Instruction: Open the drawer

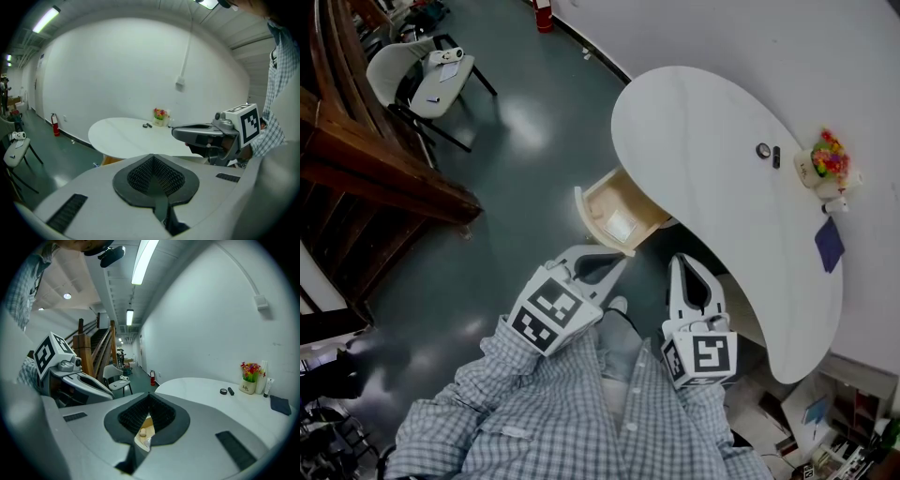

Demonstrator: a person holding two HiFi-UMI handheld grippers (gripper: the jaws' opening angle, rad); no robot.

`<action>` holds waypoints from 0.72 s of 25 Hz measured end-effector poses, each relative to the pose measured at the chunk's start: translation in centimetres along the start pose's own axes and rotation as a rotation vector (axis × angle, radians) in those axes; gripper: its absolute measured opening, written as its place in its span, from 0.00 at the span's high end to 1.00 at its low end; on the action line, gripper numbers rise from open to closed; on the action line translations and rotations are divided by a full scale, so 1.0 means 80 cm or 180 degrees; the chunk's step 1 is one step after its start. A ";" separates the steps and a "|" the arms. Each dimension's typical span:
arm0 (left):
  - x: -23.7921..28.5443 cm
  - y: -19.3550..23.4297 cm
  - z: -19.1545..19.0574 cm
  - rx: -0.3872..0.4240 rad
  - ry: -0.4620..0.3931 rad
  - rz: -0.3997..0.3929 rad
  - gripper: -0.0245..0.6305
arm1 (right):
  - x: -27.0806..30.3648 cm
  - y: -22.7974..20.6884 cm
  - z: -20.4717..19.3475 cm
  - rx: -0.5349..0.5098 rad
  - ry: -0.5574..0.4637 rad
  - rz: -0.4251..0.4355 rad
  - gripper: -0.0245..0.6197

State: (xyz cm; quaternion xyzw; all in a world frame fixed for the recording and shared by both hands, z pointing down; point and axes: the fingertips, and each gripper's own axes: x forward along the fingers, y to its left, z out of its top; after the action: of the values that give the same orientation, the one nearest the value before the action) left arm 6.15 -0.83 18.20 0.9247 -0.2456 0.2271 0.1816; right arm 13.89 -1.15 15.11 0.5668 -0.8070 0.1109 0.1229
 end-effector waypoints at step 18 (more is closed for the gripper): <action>0.003 0.004 0.001 -0.0019 -0.0013 0.0010 0.95 | 0.009 0.004 0.002 -0.0043 0.0004 0.0076 0.95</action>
State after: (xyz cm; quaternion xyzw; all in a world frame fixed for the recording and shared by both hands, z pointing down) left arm 6.19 -1.23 18.32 0.9243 -0.2480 0.2248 0.1834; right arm 13.37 -1.75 15.20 0.5562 -0.8144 0.1072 0.1260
